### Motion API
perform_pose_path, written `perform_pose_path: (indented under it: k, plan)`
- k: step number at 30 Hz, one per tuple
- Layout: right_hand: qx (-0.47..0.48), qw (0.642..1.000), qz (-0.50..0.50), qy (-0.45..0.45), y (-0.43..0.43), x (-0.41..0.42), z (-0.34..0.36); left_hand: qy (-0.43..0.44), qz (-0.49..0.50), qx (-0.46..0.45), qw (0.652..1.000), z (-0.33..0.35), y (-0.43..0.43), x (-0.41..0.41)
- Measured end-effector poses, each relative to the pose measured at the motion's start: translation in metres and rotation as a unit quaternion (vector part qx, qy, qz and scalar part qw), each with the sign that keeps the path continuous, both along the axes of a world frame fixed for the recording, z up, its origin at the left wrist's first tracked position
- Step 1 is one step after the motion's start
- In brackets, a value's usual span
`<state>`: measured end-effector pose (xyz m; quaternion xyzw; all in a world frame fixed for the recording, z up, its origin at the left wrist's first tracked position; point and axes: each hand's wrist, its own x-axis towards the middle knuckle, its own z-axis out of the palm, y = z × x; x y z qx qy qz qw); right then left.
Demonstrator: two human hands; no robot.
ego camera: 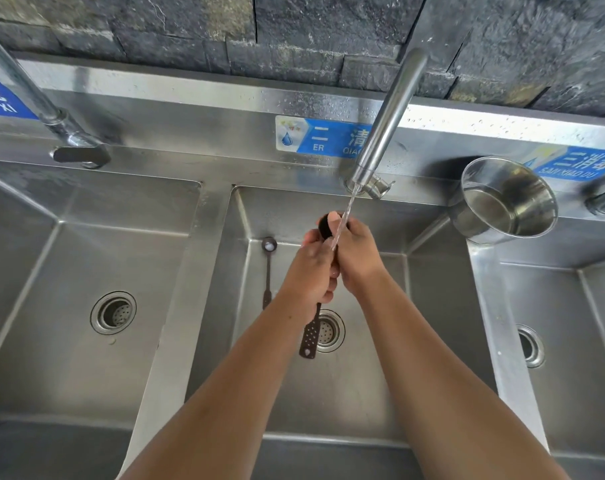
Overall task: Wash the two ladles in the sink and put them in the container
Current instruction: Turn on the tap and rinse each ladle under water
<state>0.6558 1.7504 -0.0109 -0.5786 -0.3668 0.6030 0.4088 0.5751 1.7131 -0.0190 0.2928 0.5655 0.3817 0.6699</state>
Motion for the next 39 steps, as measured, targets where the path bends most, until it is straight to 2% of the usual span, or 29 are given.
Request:
perform_pose_path:
  k: [8,11,15,17,20,25,28,33,39]
  plan:
    - [0.072,0.997,-0.015,0.029,0.033,0.009,0.030,-0.015,-0.033,0.097,0.995,-0.021,-0.039,-0.006]
    - [0.101,0.995,-0.002,-0.002,0.037,0.007,0.034,-0.022,-0.035,0.091,0.995,-0.032,-0.055,-0.009]
    - [0.094,0.995,0.019,0.006,0.024,0.006,0.020,-0.002,-0.016,0.065,0.998,-0.043,-0.063,-0.009]
    - [0.094,0.995,0.008,-0.034,0.020,0.009,0.008,-0.003,-0.008,0.036,0.999,-0.047,-0.068,-0.007]
    - [0.102,0.982,0.012,-0.160,0.011,0.012,-0.013,-0.039,-0.004,-0.024,0.999,-0.050,-0.076,-0.002]
    - [0.118,0.926,0.093,-0.346,-0.017,0.022,-0.050,-0.156,-0.032,-0.130,0.979,-0.055,-0.092,0.010]
    - [0.103,0.913,0.118,-0.376,-0.032,0.031,-0.068,-0.219,-0.014,-0.172,0.960,-0.059,-0.105,0.016]
    - [0.069,0.901,0.127,-0.410,-0.066,0.041,-0.087,-0.243,-0.013,-0.224,0.944,-0.069,-0.121,0.023]
    - [0.085,0.894,0.123,-0.422,-0.073,0.053,-0.086,-0.274,-0.007,-0.231,0.934,-0.070,-0.127,0.033]
